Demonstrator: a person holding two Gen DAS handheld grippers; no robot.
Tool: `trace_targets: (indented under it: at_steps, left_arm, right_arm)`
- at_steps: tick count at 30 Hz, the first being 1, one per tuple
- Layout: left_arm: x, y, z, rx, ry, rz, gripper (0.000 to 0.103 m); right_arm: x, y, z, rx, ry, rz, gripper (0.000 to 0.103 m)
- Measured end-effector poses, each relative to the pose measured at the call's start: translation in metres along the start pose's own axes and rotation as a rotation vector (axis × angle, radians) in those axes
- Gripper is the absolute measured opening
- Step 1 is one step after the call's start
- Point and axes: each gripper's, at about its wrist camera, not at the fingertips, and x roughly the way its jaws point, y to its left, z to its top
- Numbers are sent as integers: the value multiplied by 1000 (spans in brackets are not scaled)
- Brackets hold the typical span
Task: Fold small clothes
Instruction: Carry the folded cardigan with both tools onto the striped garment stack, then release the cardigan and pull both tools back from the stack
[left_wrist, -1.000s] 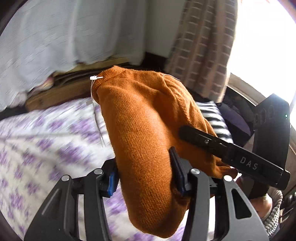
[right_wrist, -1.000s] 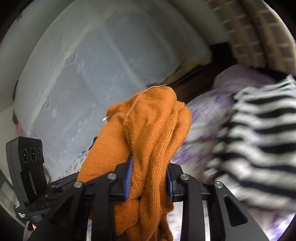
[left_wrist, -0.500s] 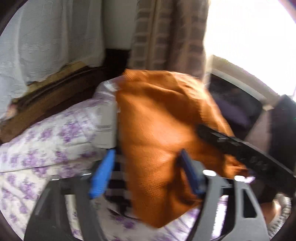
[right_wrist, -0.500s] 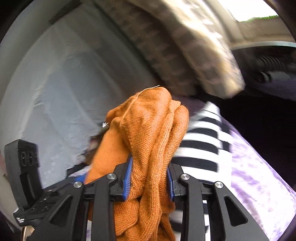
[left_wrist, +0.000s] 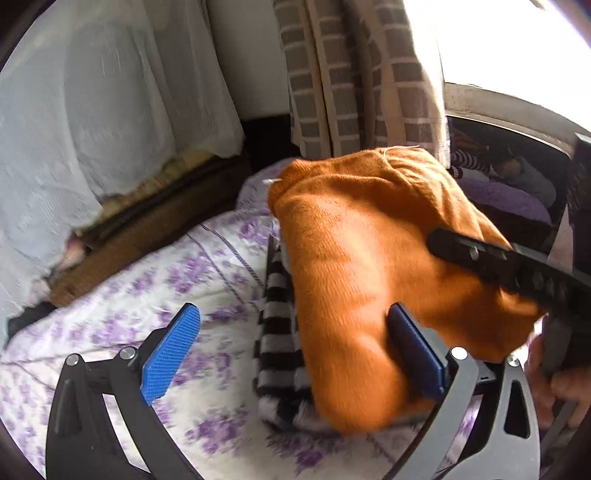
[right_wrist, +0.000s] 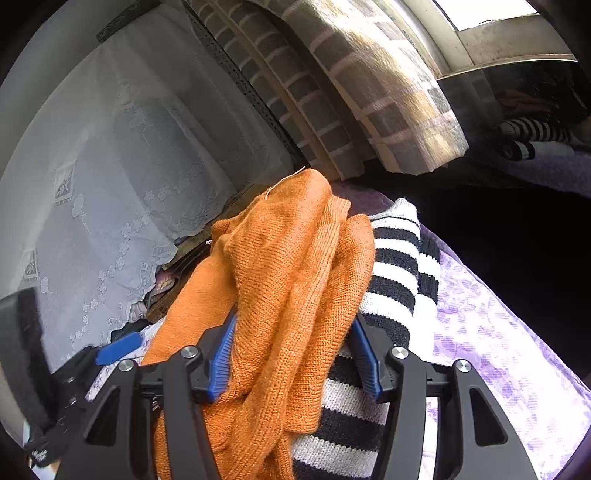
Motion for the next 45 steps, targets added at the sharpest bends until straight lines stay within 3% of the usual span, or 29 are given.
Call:
trace_targets:
  at_steps: [4, 13, 23, 29, 45]
  left_arm:
    - [-33, 5, -14, 17, -58, 41, 99]
    - [-77, 43, -59, -111, -35, 33, 99]
    - [-131, 61, -101, -154, -62, -13, 99]
    - [-161, 61, -114, -168, -88, -53, 99]
    - [-244, 53, -138, -143, -158, -53, 98]
  right_arm:
    - [-25, 7, -7, 30, -38, -77, 70]
    - [-83, 64, -68, -118, -71, -232, 90]
    - [-137, 105, -121, -214, -75, -335, 96]
    - [-172, 127, -137, -260, -94, -356, 98]
    - [-232, 180, -172, -308, -119, -341, 99]
